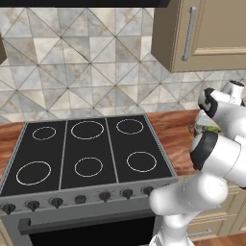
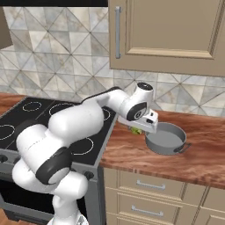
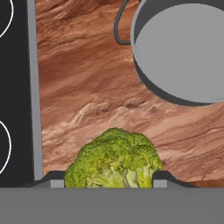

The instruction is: Turn on the sink faucet. Then move the broccoli from the counter to the sink. Turn off the sink. Move the vegetable from the sink to the pot next to the stove. Finally move the pot to the rear center burner.

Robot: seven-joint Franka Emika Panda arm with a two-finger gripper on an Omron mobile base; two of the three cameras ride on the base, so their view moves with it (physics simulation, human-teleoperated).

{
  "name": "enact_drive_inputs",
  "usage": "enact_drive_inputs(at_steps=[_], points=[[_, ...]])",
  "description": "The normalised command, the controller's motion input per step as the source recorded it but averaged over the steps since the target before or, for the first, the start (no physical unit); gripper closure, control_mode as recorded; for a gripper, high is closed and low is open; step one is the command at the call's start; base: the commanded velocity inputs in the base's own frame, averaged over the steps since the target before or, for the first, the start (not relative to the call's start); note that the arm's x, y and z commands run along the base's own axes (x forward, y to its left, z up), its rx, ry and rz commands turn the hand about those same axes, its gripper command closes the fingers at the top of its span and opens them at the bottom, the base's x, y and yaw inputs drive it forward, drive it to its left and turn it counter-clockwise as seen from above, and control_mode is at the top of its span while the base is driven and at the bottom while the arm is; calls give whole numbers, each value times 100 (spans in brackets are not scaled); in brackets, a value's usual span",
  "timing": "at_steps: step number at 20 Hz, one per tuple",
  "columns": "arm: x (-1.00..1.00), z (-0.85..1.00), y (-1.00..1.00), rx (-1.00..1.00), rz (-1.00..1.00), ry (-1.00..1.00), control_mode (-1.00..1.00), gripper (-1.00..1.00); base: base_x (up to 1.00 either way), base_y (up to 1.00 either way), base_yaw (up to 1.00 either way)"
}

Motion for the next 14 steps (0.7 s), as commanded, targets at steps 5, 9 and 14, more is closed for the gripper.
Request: enact_drive_inputs(at_steps=[5,9,14], points=[[14,-28,-68,0,0,0,-100,100,0,0,0],[7,-10,-39,0,0,0,-100,100,0,0,0],[0,0,-4,0,0,0,-100,100,0,0,0]])
